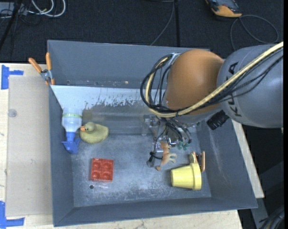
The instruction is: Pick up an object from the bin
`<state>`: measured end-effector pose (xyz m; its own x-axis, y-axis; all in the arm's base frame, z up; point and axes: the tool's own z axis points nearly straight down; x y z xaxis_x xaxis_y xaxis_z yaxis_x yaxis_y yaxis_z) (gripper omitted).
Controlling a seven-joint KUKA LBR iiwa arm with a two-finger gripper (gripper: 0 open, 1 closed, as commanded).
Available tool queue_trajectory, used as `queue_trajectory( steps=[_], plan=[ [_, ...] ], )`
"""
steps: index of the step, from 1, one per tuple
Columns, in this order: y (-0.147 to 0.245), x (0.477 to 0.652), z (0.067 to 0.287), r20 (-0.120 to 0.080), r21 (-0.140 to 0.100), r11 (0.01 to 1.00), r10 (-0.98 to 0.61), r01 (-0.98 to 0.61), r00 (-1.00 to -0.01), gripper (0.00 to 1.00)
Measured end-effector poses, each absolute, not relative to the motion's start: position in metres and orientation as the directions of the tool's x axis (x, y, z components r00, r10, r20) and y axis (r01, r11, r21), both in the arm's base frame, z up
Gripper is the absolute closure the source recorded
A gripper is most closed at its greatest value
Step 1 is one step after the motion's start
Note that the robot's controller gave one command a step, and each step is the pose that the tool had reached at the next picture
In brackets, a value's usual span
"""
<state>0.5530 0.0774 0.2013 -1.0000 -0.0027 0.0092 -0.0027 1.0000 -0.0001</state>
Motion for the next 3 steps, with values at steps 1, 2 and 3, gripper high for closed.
queue_trajectory(
  steps=[1,2,3],
  plan=[
    [0.077,0.554,0.206,0.002,0.000,1.000,-0.001,-0.001,-1.000,0.00],
    [0.104,0.552,0.171,-0.005,-0.001,1.000,-0.011,-0.011,-1.000,0.00],
    [0.115,0.547,0.155,-0.003,0.001,1.000,-0.019,-0.019,-1.000,0.00]
  ],
)
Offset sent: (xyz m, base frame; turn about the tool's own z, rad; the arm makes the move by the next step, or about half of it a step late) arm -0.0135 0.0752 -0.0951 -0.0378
